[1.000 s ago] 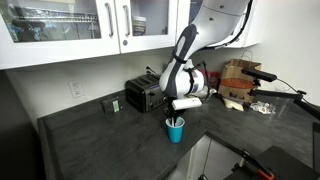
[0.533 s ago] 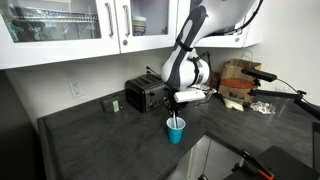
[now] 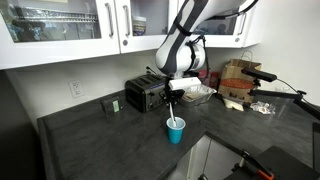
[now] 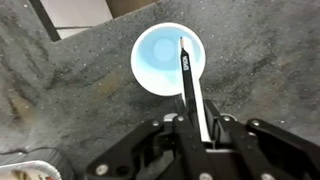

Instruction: Take the marker from the cup and put it on the countertop

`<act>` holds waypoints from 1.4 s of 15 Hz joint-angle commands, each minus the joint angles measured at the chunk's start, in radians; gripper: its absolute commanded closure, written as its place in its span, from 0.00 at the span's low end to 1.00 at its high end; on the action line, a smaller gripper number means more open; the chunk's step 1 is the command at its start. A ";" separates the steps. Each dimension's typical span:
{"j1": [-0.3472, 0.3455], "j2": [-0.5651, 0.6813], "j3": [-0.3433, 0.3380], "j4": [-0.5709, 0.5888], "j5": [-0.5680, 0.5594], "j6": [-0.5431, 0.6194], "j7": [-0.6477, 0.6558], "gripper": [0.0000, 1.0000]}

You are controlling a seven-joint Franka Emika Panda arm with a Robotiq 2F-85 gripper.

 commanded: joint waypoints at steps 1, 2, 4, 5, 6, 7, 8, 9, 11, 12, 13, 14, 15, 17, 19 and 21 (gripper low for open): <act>0.017 -0.017 0.011 0.068 0.012 -0.149 0.062 0.94; 0.019 -0.021 0.018 0.085 0.018 -0.169 0.066 0.94; 0.003 -0.007 0.064 0.119 0.108 -0.204 0.011 0.94; -0.012 0.008 0.095 0.134 0.187 -0.214 -0.032 0.94; -0.017 0.029 0.115 0.151 0.254 -0.223 -0.051 0.94; -0.025 0.055 0.137 0.174 0.326 -0.256 -0.079 0.94; -0.025 0.078 0.147 0.191 0.369 -0.277 -0.090 0.94; -0.023 0.112 0.155 0.208 0.400 -0.288 -0.101 0.94; -0.021 0.186 0.162 0.248 0.431 -0.305 -0.108 0.94; -0.014 0.227 0.159 0.270 0.425 -0.299 -0.098 0.94; -0.007 0.274 0.154 0.297 0.411 -0.294 -0.090 0.94; 0.001 0.320 0.148 0.327 0.397 -0.298 -0.067 0.94; 0.007 0.368 0.147 0.359 0.390 -0.298 -0.057 0.94; 0.019 0.458 0.152 0.422 0.381 -0.284 -0.051 0.94; 0.033 0.534 0.161 0.482 0.377 -0.279 -0.049 0.94; 0.049 0.592 0.169 0.534 0.372 -0.269 -0.048 0.94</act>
